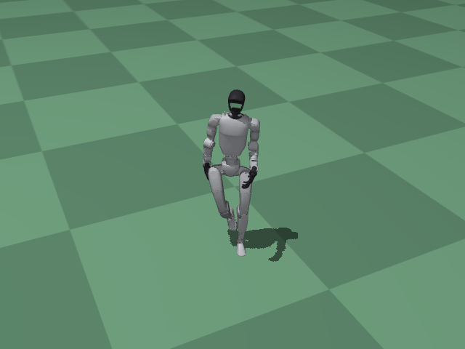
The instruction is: Walk run
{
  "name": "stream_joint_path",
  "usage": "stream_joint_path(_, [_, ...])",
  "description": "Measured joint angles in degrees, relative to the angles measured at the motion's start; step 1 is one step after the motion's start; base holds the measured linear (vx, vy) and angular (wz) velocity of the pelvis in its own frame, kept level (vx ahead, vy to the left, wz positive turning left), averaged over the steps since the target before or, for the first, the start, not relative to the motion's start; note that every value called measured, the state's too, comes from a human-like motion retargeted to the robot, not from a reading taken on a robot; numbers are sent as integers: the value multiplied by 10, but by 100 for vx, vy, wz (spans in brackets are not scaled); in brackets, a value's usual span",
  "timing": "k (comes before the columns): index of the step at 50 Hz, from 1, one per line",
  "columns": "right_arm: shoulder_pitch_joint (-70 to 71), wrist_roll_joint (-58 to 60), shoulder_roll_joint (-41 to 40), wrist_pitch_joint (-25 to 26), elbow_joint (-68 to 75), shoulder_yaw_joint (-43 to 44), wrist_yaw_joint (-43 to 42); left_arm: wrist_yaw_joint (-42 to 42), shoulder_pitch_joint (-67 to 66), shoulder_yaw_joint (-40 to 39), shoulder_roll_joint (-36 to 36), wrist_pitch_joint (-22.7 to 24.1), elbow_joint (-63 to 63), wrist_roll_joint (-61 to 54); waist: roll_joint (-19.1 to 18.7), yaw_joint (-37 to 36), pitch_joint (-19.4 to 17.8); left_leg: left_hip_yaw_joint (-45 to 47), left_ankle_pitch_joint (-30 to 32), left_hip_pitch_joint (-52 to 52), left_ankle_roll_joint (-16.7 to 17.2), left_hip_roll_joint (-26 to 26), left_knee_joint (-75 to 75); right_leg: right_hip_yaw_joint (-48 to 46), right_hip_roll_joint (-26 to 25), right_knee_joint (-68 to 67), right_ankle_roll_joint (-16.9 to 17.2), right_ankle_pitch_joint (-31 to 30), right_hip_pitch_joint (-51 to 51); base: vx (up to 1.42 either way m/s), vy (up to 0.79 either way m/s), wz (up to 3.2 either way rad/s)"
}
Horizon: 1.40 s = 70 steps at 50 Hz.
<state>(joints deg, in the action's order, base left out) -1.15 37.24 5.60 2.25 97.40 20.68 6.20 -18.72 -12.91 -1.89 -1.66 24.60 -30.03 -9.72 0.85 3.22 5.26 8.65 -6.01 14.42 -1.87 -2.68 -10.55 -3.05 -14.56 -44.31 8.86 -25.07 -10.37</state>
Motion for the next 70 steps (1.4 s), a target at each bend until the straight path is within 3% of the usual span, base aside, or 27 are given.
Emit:
stream_joint_path(5, [-132,44,0,-1,0,9,41,2,33,46,-2,7,28,-7,-40,92,-18,0,-16,-80,13,-7,52,-23,63,60,-20,127,-127,93,-17,59])
stream_joint_path(10, [-229,44,2,11,0,43,39,-37,55,56,-23,12,63,-12,-25,138,-29,19,-58,-173,23,33,84,-73,193,293,-61,152,-174,83,-28,-12])
stream_joint_path(12, [-252,30,-1,27,0,64,38,-44,61,59,-34,14,67,-15,-26,144,-28,29,-71,-202,38,34,87,-77,205,386,-79,154,-192,92,-42,-46])
stream_joint_path(15, [-274,-13,-9,47,0,85,44,-46,59,60,-38,18,61,-11,-41,133,-15,56,-61,-228,66,16,79,-70,174,488,-113,164,-194,98,-46,-69])
stream_joint_path(17, [-276,-46,-15,55,0,97,52,-44,48,61,-31,17,52,-5,-49,145,-6,44,-15,-240,93,6,58,-103,173,456,-138,144,-185,108,-54,8])
stream_joint_path(18, [-272,-61,-19,56,0,104,55,-42,39,62,-26,18,47,-2,-49,150,2,36,22,-243,112,3,44,-156,185,437,-127,133,-181,96,-48,28])
stream_joint_path(21, [-240,-92,-29,32,0,125,61,-42,2,59,-6,19,35,4,-50,165,14,-6,213,-237,152,-6,-38,-85,173,397,-146,137,-158,101,-52,5])
stream_joint_path(23, [-196,-109,-28,0,0,124,69,-38,-19,59,9,17,30,2,-36,158,12,-16,325,-202,153,1,-151,-37,166,378,-169,166,-132,124,-61,-89])
stream_joint_path(25, [-142,-117,-22,-32,0,111,65,-31,-33,61,14,16,28,-5,-39,136,-10,-47,360,-137,144,-8,-349,-44,131,375,-187,185,-85,95,-41,-138])
stream_joint_path(26, [-109,-116,-16,-43,-4,103,50,-34,-33,58,16,14,26,-8,-19,129,-4,-52,360,-117,138,23,-362,-53,149,385,-185,187,-68,90,-40,-117])
stream_joint_path(28, [-48,-109,-10,-55,-28,80,8,-42,-34,48,18,12,22,-9,10,129,5,-54,324,-73,121,60,-383,-12,157,397,-184,199,-42,86,-42,-57])
stream_joint_path(32, [57,-47,2,-56,-113,42,-81,-46,-44,25,15,15,29,-6,33,91,-3,-12,210,34,63,52,-396,6,150,414,-181,212,15,74,-28,-133])
stream_joint_path(35, [129,-4,16,-63,-175,32,-101,-50,-53,16,8,20,43,-2,34,56,-12,24,131,94,9,25,-303,14,128,426,-190,225,57,93,-21,-136])
stream_joint_path(38, [182,-5,33,-70,-222,21,-96,-55,-60,8,3,19,52,6,18,23,-17,57,117,114,-16,8,-125,26,94,430,-196,249,105,103,-17,-93])
stream_joint_path(40, [206,-20,42,-72,-250,14,-89,-52,-62,5,2,19,56,12,11,8,-18,82,81,121,-27,20,-11,35,75,429,-200,265,134,95,-14,-45])
stream_joint_path(43, [217,-43,52,-86,-284,21,-86,-43,-60,2,4,18,58,25,11,16,-10,84,13,127,26,73,112,-7,67,429,-189,273,173,120,-14,52])
stream_joint_path(45, [209,-57,53,-101,-291,27,-100,-40,-56,-2,8,17,54,35,17,14,-4,91,12,120,19,86,123,-13,59,417,-173,255,193,107,-18,46])
stream_joint_path(47, [191,-69,50,-109,-278,32,-113,-40,-53,-6,14,15,50,43,33,-16,7,86,33,122,-49,87,79,-3,68,394,-133,202,204,136,-19,-74])
stream_joint_path(50, [152,-65,38,-97,-227,36,-106,-40,-60,-14,23,13,45,39,56,-72,24,88,81,118,-83,80,37,-13,93,332,-29,44,214,121,-12,-119])
stream_joint_path(52, [121,-41,27,-82,-179,36,-89,-40,-60,-16,22,5,39,18,62,-60,26,-19,48,122,-101,105,-13,4,85,224,44,-48,183,122,-17,21])
stream_joint_path(54, [98,-23,20,-69,-124,26,-76,-38,-44,-18,14,-4,30,-4,70,-40,12,2,8,92,-88,96,-54,-1,69,27,61,-49,114,116,-43,79])
stream_joint_path(55, [86,-17,20,-63,-97,20,-70,-36,-35,-16,11,-6,25,-11,68,-35,9,60,-3,62,-85,75,-56,0,58,-45,61,-49,88,107,-21,77])
stream_joint_path(57, [51,-4,15,-54,-56,15,-51,-25,-16,-4,3,-6,18,-17,15,-28,15,21,-13,16,-89,52,-18,28,-4,-5,53,-40,51,110,16,70])
stream_joint_path(58, [29,0,16,-49,-41,10,-44,-18,-8,3,4,-6,15,-20,-2,-29,14,-4,-18,-1,-92,56,-8,25,3,-7,34,-11,28,97,21,81])
stream_joint_path(64, [-118,0,-20,-56,0,14,-33,-21,28,43,-4,2,35,-37,-54,53,7,-82,-31,-93,-87,65,39,-21,126,83,-29,148,-102,95,-6,175])
stream_joint_path(67, [-184,-1,-45,-46,0,17,2,-41,44,51,-13,3,51,-36,-43,79,-2,-125,-47,-136,-90,97,46,-25,202,234,-22,158,-126,94,-34,146])
stream_joint_path(70, [-225,11,-66,-32,0,13,50,-55,58,52,-29,4,55,-36,-24,95,-17,-160,-62,-188,-83,114,46,24,235,371,-44,200,-146,93,-46,109])
